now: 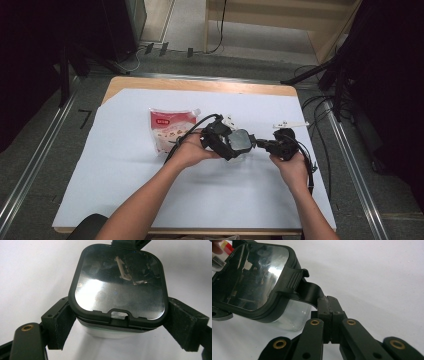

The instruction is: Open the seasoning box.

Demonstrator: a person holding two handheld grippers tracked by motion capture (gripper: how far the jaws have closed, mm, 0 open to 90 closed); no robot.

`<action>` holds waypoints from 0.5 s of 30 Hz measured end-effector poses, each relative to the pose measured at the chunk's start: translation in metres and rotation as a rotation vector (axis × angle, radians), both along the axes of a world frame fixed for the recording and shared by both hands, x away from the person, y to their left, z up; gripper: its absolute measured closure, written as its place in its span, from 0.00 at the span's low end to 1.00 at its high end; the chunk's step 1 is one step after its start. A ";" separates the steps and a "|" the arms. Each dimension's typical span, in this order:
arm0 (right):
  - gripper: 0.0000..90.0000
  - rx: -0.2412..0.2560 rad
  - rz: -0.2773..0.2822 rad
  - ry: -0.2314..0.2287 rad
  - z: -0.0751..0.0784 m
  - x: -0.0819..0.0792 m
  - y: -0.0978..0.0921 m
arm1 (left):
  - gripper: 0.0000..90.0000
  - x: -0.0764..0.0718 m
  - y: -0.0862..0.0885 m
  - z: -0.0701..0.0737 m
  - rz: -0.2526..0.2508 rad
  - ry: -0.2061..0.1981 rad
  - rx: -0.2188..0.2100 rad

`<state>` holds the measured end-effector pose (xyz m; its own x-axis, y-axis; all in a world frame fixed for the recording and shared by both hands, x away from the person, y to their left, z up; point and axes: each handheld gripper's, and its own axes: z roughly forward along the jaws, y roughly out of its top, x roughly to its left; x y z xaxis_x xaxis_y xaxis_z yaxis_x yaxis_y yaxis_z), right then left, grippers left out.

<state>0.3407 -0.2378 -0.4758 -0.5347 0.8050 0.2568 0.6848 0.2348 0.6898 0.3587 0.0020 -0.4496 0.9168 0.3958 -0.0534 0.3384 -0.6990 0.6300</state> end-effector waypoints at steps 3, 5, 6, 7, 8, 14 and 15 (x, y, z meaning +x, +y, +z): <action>1.00 -0.004 0.002 -0.005 0.000 0.000 0.000 | 0.19 0.001 0.001 0.000 -0.002 -0.002 -0.006; 1.00 -0.002 0.003 -0.004 0.000 0.000 0.000 | 0.19 0.001 0.001 0.000 0.002 0.001 -0.004; 1.00 -0.002 0.002 -0.004 0.000 0.000 0.001 | 0.19 0.000 0.001 0.000 -0.001 -0.002 -0.001; 1.00 -0.005 0.000 -0.003 0.000 -0.001 0.001 | 0.19 0.000 0.001 0.000 0.000 -0.004 -0.003; 1.00 -0.002 0.000 -0.002 0.001 -0.001 0.001 | 0.19 0.000 0.001 0.000 0.001 -0.003 -0.002; 1.00 -0.003 -0.002 -0.004 0.001 -0.001 0.002 | 0.19 0.000 0.000 0.000 0.002 -0.014 -0.002; 1.00 -0.004 -0.002 -0.003 0.001 -0.001 0.002 | 0.19 0.000 0.000 0.000 0.002 -0.012 0.000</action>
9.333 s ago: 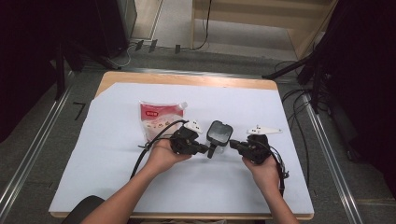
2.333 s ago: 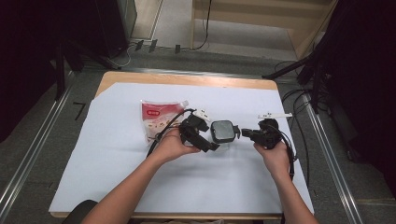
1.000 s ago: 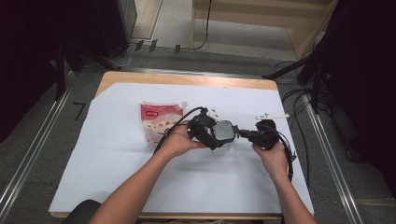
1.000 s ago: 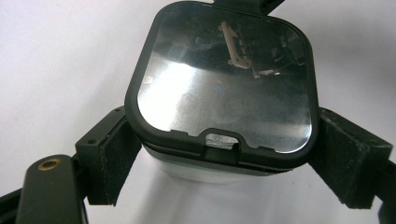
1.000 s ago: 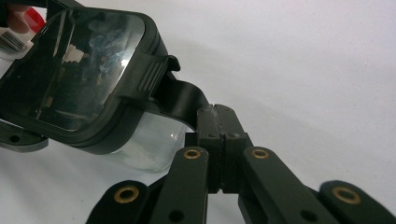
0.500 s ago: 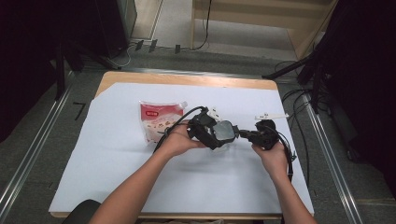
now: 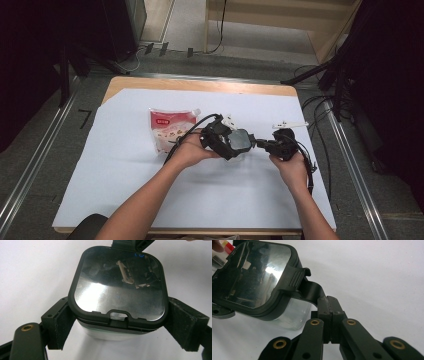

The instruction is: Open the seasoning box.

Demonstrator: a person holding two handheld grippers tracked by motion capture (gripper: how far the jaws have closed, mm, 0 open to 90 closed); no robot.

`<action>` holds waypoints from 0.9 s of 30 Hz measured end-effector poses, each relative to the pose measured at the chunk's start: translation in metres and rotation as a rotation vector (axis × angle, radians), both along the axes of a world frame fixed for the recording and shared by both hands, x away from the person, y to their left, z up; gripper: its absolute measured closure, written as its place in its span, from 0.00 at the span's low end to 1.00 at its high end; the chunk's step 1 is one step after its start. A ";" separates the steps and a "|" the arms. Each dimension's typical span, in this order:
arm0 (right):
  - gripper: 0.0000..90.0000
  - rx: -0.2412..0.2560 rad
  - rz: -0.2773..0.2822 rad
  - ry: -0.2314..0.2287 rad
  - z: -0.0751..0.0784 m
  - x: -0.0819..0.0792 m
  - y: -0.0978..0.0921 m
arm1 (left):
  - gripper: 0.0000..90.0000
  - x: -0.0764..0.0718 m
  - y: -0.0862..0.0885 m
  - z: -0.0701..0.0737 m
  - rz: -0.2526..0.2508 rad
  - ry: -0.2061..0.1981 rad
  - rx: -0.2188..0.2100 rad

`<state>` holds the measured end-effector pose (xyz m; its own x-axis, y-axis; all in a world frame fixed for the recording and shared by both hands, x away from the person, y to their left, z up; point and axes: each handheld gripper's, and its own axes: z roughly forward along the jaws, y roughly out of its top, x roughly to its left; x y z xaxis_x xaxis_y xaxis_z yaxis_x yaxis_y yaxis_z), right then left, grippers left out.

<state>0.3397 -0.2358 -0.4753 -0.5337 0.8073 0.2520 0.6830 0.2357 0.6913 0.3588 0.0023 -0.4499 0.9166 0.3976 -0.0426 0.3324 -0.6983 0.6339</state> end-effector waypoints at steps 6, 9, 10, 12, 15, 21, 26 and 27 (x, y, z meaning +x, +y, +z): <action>1.00 0.002 0.012 -0.005 0.000 0.000 0.001 | 0.19 0.000 0.001 0.000 0.007 0.011 0.006; 1.00 -0.004 0.010 -0.005 0.000 0.000 0.002 | 0.19 0.000 0.001 0.000 0.006 0.011 0.006; 1.00 -0.004 0.010 -0.004 0.000 0.000 0.002 | 0.19 0.001 0.001 0.000 0.006 0.012 0.004; 1.00 -0.003 0.011 -0.006 0.000 0.000 0.002 | 0.18 0.002 0.002 -0.001 0.006 0.007 0.006; 1.00 -0.007 0.010 -0.003 0.000 -0.001 0.003 | 0.18 0.001 0.001 -0.001 0.007 -0.007 0.005; 1.00 -0.007 0.011 -0.005 0.000 -0.001 0.003 | 0.18 0.001 0.001 -0.001 0.005 -0.011 0.006; 1.00 -0.006 0.011 -0.004 0.000 -0.001 0.003 | 0.18 0.001 0.001 0.000 0.011 -0.007 0.003; 1.00 -0.006 0.012 -0.005 0.000 -0.001 0.003 | 0.18 0.000 0.001 0.000 0.012 -0.006 0.006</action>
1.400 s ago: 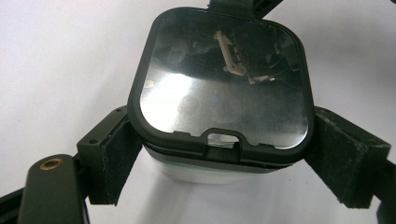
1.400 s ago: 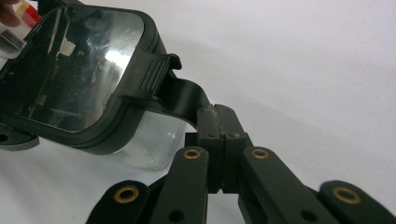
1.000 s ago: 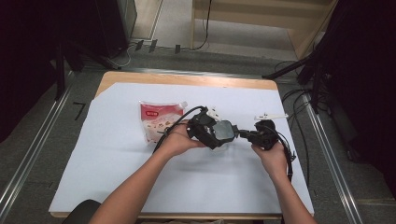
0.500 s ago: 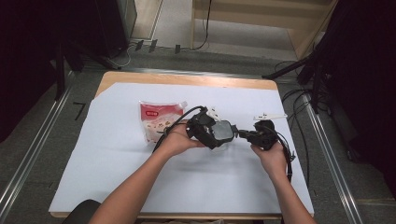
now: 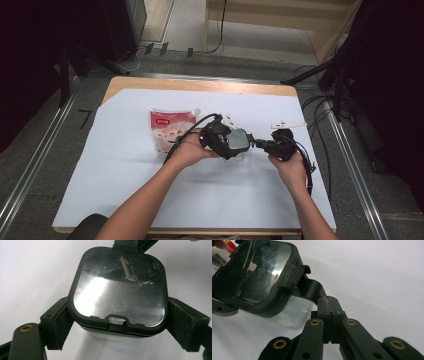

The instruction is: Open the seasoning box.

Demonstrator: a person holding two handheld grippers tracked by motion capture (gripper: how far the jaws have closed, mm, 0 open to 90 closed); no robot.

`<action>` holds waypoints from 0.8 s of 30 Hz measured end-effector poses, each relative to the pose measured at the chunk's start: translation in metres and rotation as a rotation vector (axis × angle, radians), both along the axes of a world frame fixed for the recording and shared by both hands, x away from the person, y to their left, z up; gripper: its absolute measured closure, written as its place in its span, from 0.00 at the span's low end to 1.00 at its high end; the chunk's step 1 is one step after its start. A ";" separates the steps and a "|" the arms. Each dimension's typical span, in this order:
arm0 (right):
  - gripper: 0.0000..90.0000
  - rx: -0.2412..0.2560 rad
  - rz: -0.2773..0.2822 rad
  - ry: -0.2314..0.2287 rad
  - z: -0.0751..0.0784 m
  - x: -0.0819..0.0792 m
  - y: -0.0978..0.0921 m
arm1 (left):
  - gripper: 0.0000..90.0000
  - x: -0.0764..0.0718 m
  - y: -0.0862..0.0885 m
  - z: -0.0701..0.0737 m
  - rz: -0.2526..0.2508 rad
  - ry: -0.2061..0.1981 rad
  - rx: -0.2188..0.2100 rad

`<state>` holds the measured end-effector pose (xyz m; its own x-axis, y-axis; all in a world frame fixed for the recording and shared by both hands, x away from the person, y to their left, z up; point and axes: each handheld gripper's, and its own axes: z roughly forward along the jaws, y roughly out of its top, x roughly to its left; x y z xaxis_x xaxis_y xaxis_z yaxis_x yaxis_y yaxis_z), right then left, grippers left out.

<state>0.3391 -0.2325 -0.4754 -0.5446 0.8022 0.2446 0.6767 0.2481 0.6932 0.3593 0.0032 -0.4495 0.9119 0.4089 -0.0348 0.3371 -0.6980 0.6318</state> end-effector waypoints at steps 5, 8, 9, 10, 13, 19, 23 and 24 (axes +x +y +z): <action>1.00 0.000 0.000 -0.001 0.000 0.000 0.000 | 0.18 -0.001 0.000 0.000 0.004 0.000 -0.002; 1.00 -0.002 0.004 -0.006 0.000 0.000 0.001 | 0.18 -0.001 0.001 0.002 0.007 -0.013 -0.014; 1.00 -0.003 0.006 -0.005 0.000 0.000 0.000 | 0.18 -0.001 0.001 0.002 0.005 -0.017 -0.014; 1.00 -0.004 0.007 -0.005 0.000 0.000 0.001 | 0.18 -0.001 0.001 0.002 0.007 -0.015 -0.022; 1.00 -0.001 0.008 -0.010 0.000 0.000 0.001 | 0.18 -0.002 0.003 0.002 -0.001 -0.021 -0.017; 1.00 -0.006 0.023 -0.012 -0.001 0.000 0.005 | 0.19 -0.005 0.007 -0.002 -0.009 -0.051 0.008; 1.00 -0.007 0.024 -0.014 -0.002 0.002 0.005 | 0.19 -0.005 0.010 -0.004 -0.009 -0.047 -0.005; 1.00 -0.002 0.027 -0.017 -0.002 0.004 0.005 | 0.19 -0.005 0.011 -0.005 -0.012 -0.044 -0.005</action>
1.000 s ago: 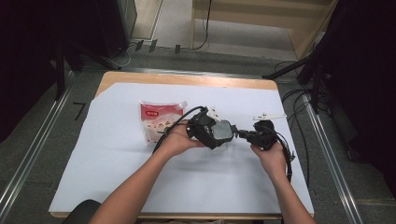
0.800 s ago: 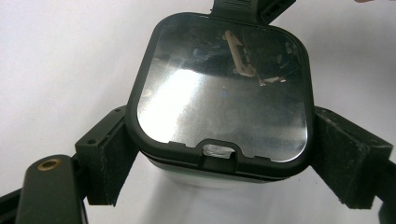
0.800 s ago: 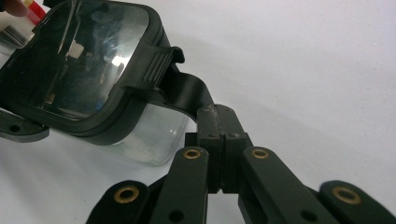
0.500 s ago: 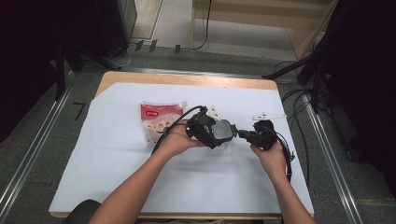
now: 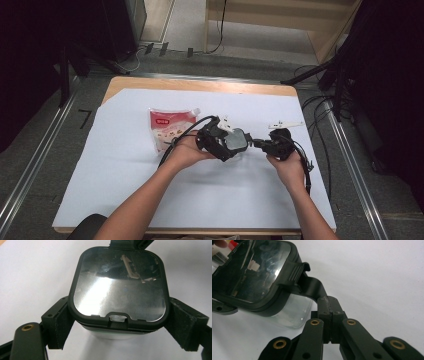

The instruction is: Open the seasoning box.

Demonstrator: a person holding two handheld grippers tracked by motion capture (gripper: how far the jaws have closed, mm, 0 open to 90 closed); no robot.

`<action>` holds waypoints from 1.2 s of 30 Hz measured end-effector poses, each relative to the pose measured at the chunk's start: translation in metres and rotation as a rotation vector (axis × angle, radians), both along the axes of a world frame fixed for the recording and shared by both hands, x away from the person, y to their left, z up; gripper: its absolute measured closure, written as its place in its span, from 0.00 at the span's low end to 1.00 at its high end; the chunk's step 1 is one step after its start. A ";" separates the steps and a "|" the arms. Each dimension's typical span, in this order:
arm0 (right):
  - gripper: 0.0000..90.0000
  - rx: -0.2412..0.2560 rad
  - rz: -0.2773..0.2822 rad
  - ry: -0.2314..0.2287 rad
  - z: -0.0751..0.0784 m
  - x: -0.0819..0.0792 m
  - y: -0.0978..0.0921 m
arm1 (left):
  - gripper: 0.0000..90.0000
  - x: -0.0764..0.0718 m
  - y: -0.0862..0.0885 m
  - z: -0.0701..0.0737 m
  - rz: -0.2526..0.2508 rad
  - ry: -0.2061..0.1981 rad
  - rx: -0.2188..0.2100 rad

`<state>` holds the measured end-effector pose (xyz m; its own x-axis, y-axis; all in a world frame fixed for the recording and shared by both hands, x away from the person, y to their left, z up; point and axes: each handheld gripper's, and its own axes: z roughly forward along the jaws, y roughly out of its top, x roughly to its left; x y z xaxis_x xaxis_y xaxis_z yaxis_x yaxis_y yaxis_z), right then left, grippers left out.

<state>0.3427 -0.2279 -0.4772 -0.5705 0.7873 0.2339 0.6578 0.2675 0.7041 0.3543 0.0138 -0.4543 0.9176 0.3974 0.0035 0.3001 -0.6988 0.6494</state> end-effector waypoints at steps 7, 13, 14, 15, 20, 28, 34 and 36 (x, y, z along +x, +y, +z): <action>1.00 0.004 0.003 0.006 -0.001 0.007 0.001 | 0.20 0.002 0.003 -0.001 -0.010 0.012 -0.023; 1.00 -0.006 0.000 0.002 -0.001 0.006 0.002 | 0.20 0.001 0.000 0.003 0.010 0.034 -0.002; 1.00 -0.007 -0.001 0.003 0.000 0.006 0.003 | 0.20 0.001 -0.001 0.003 0.014 0.033 -0.004; 1.00 -0.009 -0.002 0.003 0.000 0.006 0.003 | 0.20 0.001 -0.002 0.004 0.012 0.033 0.002; 1.00 -0.016 0.000 0.002 0.000 0.006 0.002 | 0.20 0.002 -0.002 0.006 0.020 0.015 -0.022; 1.00 -0.019 -0.001 -0.008 0.002 0.005 0.003 | 0.20 -0.001 -0.003 0.007 0.014 -0.019 -0.019; 1.00 -0.019 0.010 -0.013 0.003 0.003 0.006 | 0.20 -0.004 -0.003 0.008 0.025 -0.067 -0.037; 1.00 -0.032 0.022 -0.021 0.003 0.002 0.009 | 0.20 -0.003 -0.002 0.009 0.028 -0.061 -0.048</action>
<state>0.3449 -0.2193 -0.4739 -0.5920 0.7816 0.1966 0.6368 0.3041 0.7086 0.3512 0.0120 -0.4449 0.9048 0.4239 0.0396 0.2778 -0.6583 0.6996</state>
